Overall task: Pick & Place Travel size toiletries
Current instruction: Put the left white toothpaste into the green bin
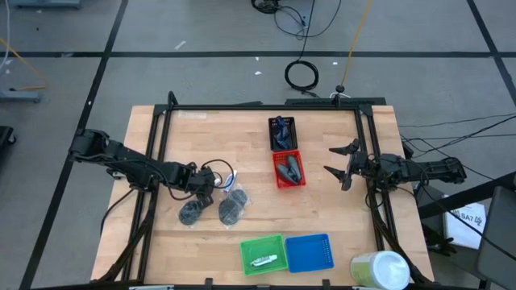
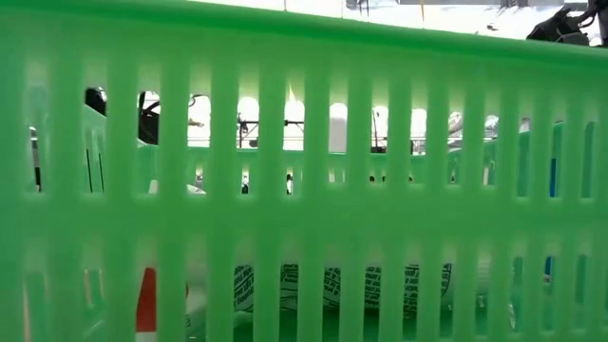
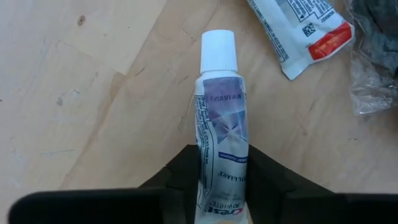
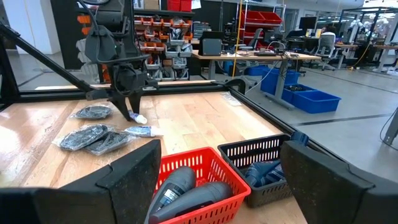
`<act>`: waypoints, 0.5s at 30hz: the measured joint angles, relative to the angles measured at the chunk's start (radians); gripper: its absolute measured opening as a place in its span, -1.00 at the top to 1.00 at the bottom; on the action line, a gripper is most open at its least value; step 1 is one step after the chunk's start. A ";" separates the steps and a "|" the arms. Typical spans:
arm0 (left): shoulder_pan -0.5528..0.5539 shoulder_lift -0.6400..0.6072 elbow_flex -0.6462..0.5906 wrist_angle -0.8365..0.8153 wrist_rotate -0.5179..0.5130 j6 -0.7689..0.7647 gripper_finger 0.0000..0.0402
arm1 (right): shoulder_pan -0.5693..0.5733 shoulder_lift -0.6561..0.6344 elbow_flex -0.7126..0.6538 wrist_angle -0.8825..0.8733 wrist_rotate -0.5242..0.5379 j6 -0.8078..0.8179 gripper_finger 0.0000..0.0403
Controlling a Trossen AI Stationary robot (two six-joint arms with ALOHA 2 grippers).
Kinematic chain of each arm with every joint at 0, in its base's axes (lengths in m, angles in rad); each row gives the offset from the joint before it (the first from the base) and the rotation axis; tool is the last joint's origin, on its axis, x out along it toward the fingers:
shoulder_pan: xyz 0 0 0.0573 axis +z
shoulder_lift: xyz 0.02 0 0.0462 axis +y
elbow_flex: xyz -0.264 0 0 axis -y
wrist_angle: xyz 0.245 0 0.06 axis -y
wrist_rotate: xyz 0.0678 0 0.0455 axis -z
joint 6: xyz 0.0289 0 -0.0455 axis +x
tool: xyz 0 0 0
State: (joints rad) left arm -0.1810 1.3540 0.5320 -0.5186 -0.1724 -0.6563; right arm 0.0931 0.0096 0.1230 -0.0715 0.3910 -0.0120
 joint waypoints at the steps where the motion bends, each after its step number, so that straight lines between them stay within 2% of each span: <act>1: 0.000 0.000 0.000 0.000 -0.001 0.000 0.55 | 0.000 0.000 0.000 0.000 0.000 0.000 -0.58; 7: 0.000 0.000 0.000 0.000 -0.004 -0.005 0.67 | 0.000 0.000 0.000 0.000 0.000 0.000 -0.58; 15: 0.001 0.000 0.000 0.000 -0.004 -0.010 0.71 | 0.000 0.000 0.000 0.000 0.000 0.000 -0.58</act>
State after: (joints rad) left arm -0.1802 1.3540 0.5316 -0.5182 -0.1761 -0.6664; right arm 0.0930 0.0097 0.1230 -0.0715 0.3911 -0.0119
